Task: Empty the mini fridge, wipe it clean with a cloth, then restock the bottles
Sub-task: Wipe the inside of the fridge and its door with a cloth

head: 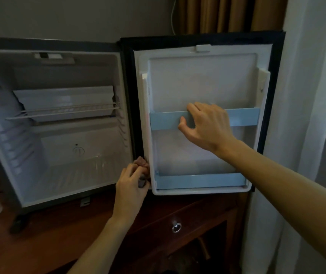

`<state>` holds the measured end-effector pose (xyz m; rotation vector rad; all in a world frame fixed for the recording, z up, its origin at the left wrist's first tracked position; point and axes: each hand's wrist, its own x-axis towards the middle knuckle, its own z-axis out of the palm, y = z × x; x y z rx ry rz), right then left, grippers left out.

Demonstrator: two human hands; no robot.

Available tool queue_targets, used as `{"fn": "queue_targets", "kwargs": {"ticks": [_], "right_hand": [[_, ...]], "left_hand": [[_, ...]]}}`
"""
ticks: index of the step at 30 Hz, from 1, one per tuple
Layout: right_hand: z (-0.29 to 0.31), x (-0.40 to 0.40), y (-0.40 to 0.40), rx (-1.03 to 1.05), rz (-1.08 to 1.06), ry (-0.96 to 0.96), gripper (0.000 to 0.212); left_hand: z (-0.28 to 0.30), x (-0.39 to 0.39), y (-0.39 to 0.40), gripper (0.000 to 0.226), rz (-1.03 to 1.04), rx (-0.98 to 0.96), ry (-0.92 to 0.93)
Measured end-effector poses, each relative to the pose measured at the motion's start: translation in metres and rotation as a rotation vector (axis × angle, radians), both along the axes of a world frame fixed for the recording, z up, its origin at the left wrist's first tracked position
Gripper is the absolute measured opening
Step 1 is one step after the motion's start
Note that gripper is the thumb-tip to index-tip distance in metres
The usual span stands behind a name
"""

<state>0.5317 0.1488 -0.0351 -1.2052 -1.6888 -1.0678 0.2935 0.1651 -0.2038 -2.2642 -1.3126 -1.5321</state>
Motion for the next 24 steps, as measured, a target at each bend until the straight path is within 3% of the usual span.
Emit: {"fn": "queue_targets", "kwargs": {"ticks": [15,21,24], "right_hand": [[0.000,0.001,0.000,-0.021,-0.003,-0.007,0.033],[0.001,0.000,-0.004,-0.051,-0.017,-0.016,0.033],[0.002,-0.001,-0.005,-0.048,-0.024,-0.017,0.032]], "left_hand": [[-0.035,-0.008,0.000,0.036,-0.017,-0.169,0.170],[0.006,-0.015,-0.002,0.041,-0.044,-0.258,0.327],[0.062,-0.012,0.000,0.033,-0.028,-0.133,0.158]]}}
